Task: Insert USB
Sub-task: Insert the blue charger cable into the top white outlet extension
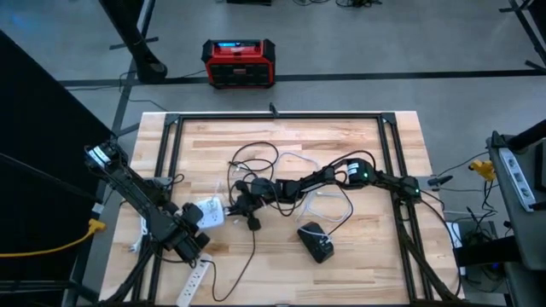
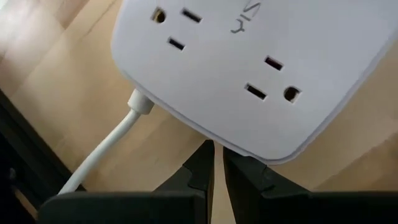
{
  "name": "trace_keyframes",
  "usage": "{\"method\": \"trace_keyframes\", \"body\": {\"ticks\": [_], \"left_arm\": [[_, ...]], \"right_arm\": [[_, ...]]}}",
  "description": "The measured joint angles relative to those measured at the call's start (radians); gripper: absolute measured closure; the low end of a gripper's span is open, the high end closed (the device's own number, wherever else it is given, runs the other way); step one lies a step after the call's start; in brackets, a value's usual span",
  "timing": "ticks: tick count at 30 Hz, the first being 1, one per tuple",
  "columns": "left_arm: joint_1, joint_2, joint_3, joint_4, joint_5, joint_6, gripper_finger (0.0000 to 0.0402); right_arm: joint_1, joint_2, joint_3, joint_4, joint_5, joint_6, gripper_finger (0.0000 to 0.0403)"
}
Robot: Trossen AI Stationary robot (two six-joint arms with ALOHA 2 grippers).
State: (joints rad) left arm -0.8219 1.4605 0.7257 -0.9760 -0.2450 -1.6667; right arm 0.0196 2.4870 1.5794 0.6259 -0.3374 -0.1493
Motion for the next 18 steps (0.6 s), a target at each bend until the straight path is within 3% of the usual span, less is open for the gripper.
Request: {"method": "trace_keyframes", "body": {"ticks": [18], "left_arm": [[0.007,0.000,0.016,-0.025,-0.013,0.042,0.0377]], "right_arm": [[0.016,-0.029,0.045,-0.152,-0.030,-0.067,0.0388]]}}
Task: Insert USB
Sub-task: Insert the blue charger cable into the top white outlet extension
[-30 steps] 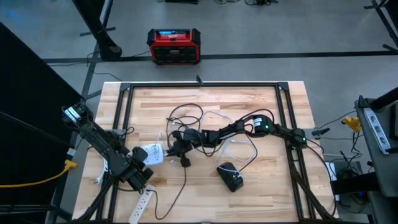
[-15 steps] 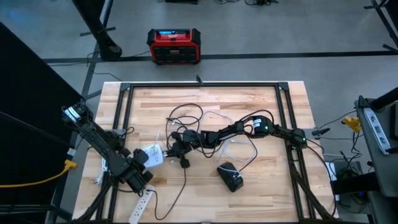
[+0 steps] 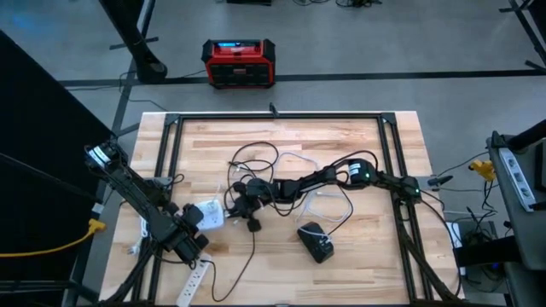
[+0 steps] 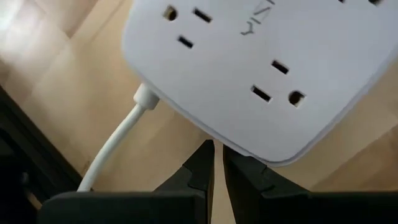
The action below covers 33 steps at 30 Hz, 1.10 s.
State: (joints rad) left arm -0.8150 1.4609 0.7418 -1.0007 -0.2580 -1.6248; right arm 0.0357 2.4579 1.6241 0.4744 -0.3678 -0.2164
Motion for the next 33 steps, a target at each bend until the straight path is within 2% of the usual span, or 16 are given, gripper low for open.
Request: {"method": "trace_keyframes", "body": {"ticks": [6,15,23,33], "left_arm": [[0.000,0.000,0.000,-0.018,-0.012,0.000,0.0377],[0.001,0.000,0.000,-0.022,-0.012,-0.009,0.0377],[-0.003,0.000,0.025,-0.072,-0.046,-0.113,0.0377],[-0.016,0.000,0.093,-0.213,-0.031,-0.165,0.0377]], "right_arm": [[0.004,-0.016,0.000,-0.020,-0.011,0.013,0.0388],[0.024,-0.015,-0.001,-0.023,0.085,0.071,0.0388],[0.030,-0.086,0.002,-0.260,0.208,0.106,0.0388],[0.043,-0.217,0.000,-0.503,0.211,0.100,0.0388]]}}
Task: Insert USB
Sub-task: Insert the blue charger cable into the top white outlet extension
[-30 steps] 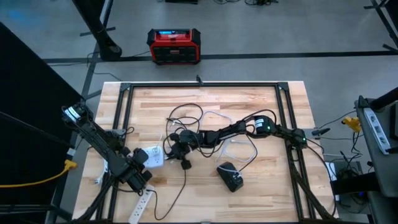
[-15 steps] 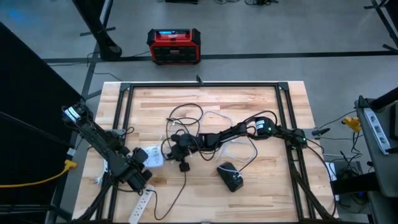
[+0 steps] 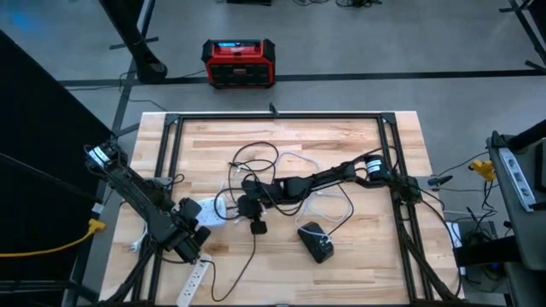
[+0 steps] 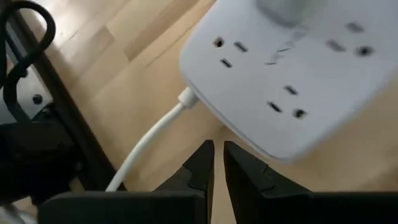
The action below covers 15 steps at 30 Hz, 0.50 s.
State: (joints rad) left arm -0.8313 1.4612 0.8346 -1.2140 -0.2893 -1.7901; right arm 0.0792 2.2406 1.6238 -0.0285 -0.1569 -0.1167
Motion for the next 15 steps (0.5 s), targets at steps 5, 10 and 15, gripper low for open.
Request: {"method": "trace_keyframes", "body": {"ticks": [5,10,15], "left_arm": [[-0.050,0.030,0.117,-0.023,-0.162,0.066,0.0377],[-0.091,0.127,0.275,-0.003,-0.467,0.205,0.0377],[-0.062,0.271,0.433,0.051,-0.608,0.551,0.0377]], "right_arm": [[-0.011,-0.053,-0.021,-0.071,-0.120,0.014,0.0388],[-0.071,-0.089,-0.083,-0.041,-0.392,0.091,0.0388],[-0.076,-0.134,-0.109,-0.022,-0.519,0.105,0.0388]]}}
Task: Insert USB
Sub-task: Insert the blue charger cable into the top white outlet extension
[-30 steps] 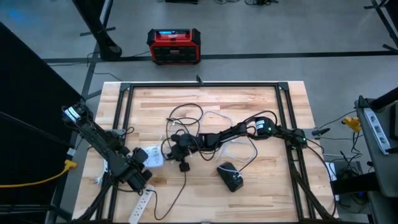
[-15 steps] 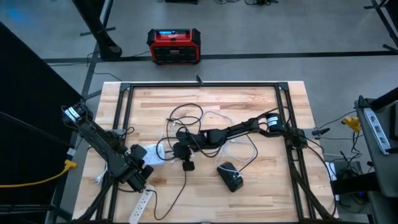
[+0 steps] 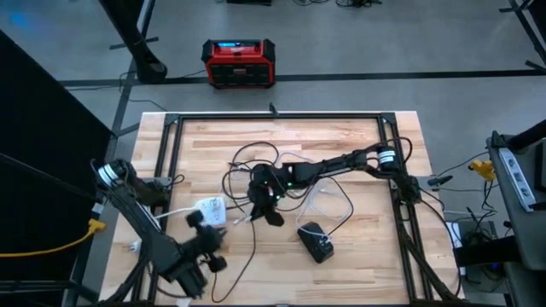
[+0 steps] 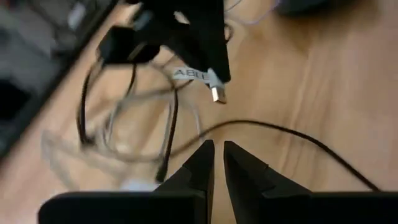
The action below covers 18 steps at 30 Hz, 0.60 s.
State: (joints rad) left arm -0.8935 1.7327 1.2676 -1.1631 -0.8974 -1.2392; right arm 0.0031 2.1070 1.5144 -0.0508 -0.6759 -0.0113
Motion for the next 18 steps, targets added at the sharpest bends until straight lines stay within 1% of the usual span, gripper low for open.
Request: {"method": "trace_keyframes", "body": {"ticks": [2,4,6,8,14,18], "left_arm": [[0.020,0.058,0.061,0.006,-0.020,0.159,0.0377],[0.033,0.104,0.111,0.002,-0.038,0.284,0.0371],[0.047,0.136,0.148,-0.006,-0.039,0.371,0.0359],[0.058,0.152,0.174,-0.009,-0.040,0.419,0.0339],[0.071,0.154,0.217,-0.005,-0.112,0.504,0.0256],[0.093,0.154,0.224,0.012,-0.117,0.533,0.0209]], "right_arm": [[0.010,-0.017,0.000,0.018,-0.056,0.021,0.0388],[0.019,-0.029,0.000,0.020,-0.074,0.030,0.0388],[0.022,-0.045,-0.002,0.013,-0.086,0.035,0.0388],[0.026,-0.063,-0.002,0.008,-0.092,0.036,0.0388],[0.029,-0.074,-0.003,0.001,-0.100,0.045,0.0388],[0.028,-0.074,-0.003,0.005,-0.100,0.045,0.0388]]}}
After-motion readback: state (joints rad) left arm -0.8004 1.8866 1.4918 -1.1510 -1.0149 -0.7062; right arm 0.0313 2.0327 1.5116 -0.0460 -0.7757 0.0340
